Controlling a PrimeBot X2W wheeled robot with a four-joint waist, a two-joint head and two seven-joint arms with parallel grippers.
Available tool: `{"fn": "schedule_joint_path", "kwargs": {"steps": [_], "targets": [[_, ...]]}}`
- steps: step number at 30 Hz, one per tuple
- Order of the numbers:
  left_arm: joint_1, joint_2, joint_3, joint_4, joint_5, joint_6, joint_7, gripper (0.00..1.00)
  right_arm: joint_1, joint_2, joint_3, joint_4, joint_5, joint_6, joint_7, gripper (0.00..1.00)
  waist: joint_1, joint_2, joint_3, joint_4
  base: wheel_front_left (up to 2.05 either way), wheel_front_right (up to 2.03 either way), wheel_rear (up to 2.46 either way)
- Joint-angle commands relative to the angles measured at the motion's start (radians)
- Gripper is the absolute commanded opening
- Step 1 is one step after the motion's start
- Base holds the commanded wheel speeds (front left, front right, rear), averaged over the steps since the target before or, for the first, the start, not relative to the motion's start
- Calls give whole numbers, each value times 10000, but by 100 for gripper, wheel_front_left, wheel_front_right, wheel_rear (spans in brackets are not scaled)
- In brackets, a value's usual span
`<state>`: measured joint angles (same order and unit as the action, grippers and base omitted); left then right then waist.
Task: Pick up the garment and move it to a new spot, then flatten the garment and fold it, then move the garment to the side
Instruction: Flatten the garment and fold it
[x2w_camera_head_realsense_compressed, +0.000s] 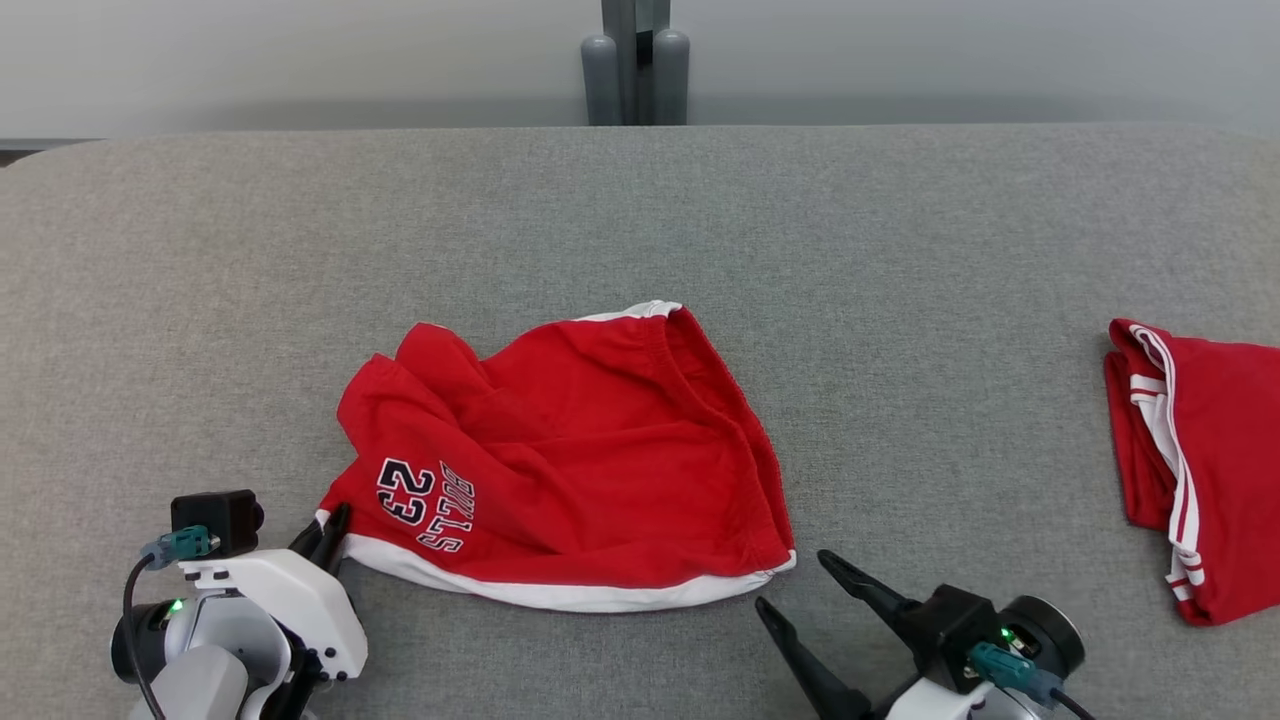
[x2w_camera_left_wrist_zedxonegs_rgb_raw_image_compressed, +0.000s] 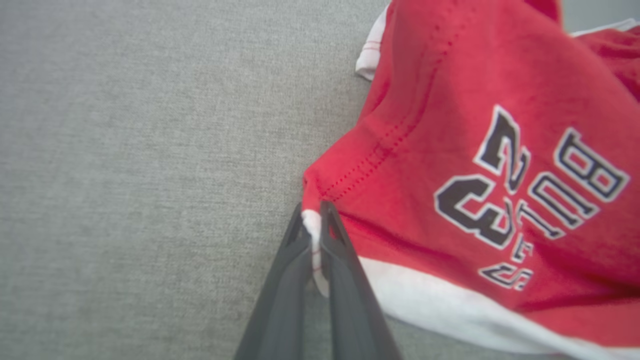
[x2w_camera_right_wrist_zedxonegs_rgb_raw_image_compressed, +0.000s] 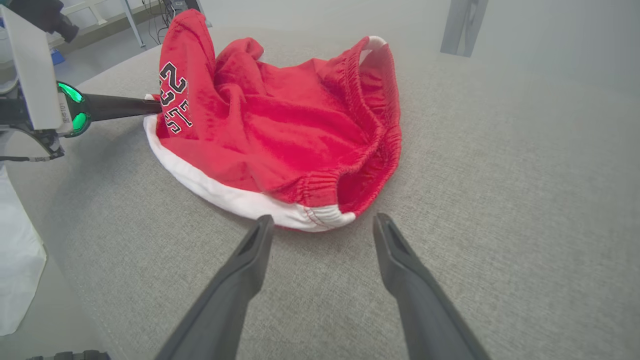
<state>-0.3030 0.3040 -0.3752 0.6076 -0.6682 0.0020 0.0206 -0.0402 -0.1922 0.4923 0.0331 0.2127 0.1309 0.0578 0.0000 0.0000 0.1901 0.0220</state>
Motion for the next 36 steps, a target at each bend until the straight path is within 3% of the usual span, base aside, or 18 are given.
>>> {"fn": "schedule_joint_path", "kwargs": {"steps": [1,8,9,11,16,21,27,36], "targets": [[-186,34,-25,54,67,1,-39,0,-208,-55,115,104,79,0,-106,100,0,0,11,52,0,0,0],[-373,-156,-120,196,-6,-127,-125,0,-1061,-257,970,1164,144,-2,-242,100,0,0,45,279,0,0,0],[-385,-177,-119,207,-41,-136,-169,0,-1145,-234,1040,1323,187,-2,-260,81,0,0,46,305,0,0,0],[-409,-198,-118,219,-67,-177,-255,0,-1275,-227,1181,1601,297,0,-273,0,0,0,37,351,0,0,0],[-456,-120,-6,-95,37,-27,-716,0,-1231,-25,806,1506,1031,-2,-859,0,0,0,-44,371,0,0,0],[-388,100,117,-1451,276,368,-1140,0,-1067,28,100,842,2120,0,-1392,0,0,0,-215,318,0,0,0],[-139,492,435,-4311,750,1441,-1201,0,-1318,118,-891,-403,2741,0,-1647,0,0,0,-431,186,0,0,0],[162,827,815,-7911,1455,2704,-1217,0,-1641,272,-2236,-2147,2309,0,-1461,0,0,0,-739,-124,0,0,0]]}}
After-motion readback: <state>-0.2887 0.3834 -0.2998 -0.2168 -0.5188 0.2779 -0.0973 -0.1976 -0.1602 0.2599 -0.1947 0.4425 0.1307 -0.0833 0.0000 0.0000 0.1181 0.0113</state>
